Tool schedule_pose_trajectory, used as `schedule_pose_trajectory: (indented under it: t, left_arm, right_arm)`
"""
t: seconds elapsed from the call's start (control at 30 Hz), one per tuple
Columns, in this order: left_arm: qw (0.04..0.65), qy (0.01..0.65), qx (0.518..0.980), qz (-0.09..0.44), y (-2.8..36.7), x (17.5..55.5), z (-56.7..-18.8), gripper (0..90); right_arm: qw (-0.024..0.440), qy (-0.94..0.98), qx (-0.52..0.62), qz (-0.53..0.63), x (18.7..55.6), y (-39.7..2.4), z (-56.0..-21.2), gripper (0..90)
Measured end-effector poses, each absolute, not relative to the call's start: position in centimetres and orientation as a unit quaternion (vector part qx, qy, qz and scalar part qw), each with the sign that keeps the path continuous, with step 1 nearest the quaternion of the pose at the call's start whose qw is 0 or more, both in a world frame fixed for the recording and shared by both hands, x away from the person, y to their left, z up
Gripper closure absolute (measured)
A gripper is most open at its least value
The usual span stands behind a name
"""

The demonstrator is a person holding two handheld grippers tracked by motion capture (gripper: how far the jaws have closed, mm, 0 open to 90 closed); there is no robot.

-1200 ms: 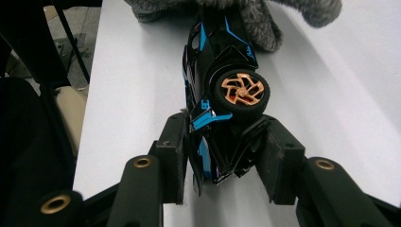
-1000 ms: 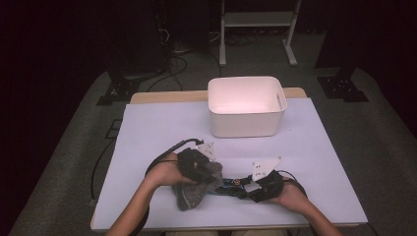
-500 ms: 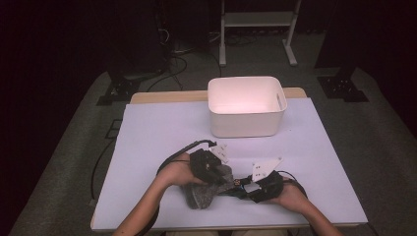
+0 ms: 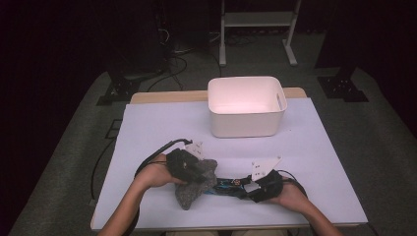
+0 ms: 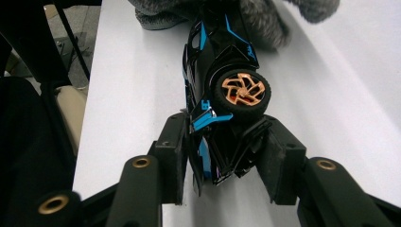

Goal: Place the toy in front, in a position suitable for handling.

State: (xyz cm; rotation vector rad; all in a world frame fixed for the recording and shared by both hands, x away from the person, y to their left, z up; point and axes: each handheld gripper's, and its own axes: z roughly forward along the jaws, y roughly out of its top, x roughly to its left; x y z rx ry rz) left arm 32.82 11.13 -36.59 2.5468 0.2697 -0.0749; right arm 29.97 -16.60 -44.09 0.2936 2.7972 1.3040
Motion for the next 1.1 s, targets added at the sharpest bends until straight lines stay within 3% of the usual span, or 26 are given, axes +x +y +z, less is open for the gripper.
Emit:
schedule_pose_trajectory:
  t: [0.1,0.23,0.27,0.3,0.43,0.87,1.1]
  left_arm:
    - [0.290,0.103,0.951,-0.026,11.0,32.9,-36.7,77.7]
    - [0.292,0.102,0.950,-0.032,10.9,33.1,-36.7,77.7]
    - [0.294,0.102,0.950,-0.033,10.9,33.1,-36.7,77.7]
    - [0.295,0.103,0.949,-0.034,10.8,33.1,-36.7,77.7]
    - [0.296,0.102,0.949,-0.035,10.8,33.3,-36.6,77.7]
    - [0.301,0.117,0.946,-0.022,9.9,36.1,-35.3,77.8]
    - [0.283,0.121,0.951,-0.037,8.5,37.6,-36.6,77.8]
  right_arm:
    - [0.018,0.903,0.103,0.417,30.2,-15.9,-44.2,44.2]
    - [0.011,0.903,0.097,0.418,30.6,-14.7,-44.2,42.5]
    - [0.010,0.904,0.094,0.417,30.7,-14.5,-44.2,43.3]
    - [-0.002,0.906,0.091,0.414,31.0,-14.1,-44.3,50.7]
    - [-0.012,0.909,0.068,0.410,31.3,-13.7,-44.4,55.3]
    - [-0.001,0.924,0.037,0.381,35.4,-14.4,-43.0,55.7]
    - [-0.010,0.916,0.065,0.397,35.3,-15.1,-43.9,54.4]
